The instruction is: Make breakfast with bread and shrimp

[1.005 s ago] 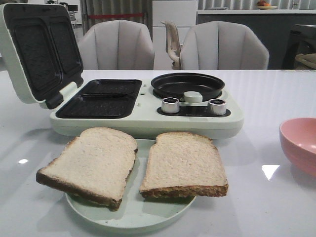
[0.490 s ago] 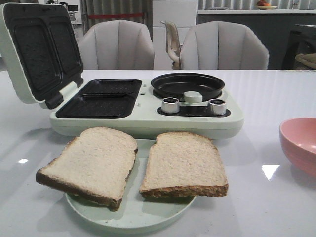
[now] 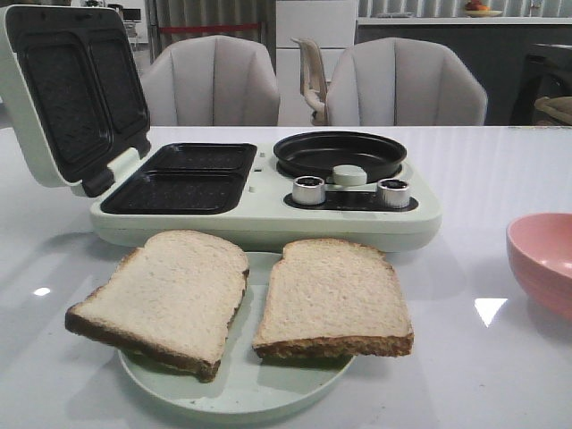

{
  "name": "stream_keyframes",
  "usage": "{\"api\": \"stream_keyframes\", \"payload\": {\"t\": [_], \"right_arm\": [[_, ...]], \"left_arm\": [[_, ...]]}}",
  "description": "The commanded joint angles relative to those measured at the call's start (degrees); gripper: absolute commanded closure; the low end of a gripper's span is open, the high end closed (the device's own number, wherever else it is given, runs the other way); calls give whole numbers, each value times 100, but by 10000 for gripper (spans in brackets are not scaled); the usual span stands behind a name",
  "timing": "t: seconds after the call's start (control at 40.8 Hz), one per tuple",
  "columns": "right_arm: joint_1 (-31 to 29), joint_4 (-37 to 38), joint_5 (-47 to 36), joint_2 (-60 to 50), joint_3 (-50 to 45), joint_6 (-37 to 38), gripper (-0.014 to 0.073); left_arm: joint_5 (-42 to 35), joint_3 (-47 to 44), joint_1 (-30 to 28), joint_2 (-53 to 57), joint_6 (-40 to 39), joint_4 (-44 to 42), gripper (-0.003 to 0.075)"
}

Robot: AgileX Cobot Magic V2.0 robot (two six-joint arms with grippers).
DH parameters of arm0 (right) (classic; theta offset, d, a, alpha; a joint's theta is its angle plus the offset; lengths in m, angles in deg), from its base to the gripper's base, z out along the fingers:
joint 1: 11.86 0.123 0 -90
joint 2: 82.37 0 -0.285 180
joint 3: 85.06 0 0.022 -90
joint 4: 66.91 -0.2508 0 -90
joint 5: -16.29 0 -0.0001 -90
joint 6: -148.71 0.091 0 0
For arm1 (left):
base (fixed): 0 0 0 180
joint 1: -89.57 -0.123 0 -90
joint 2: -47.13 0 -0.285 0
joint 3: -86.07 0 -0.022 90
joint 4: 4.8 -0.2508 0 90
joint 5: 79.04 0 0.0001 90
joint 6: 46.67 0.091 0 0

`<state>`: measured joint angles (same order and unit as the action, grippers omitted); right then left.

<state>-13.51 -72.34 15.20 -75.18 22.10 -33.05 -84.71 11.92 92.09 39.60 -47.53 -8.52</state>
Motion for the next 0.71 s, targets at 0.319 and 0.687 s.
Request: {"api": "stream_keyframes", "payload": {"t": [0.319, 0.687], "right_arm": [[5, 56, 1611, 1241, 3180, -14, 554], [5, 68, 3324, 2980, 3774, -14, 554]], "left_arm": [[2005, 3374, -3, -924, 0, 6, 619], [3589, 3834, 11, -2321, 0, 77, 619]]}}
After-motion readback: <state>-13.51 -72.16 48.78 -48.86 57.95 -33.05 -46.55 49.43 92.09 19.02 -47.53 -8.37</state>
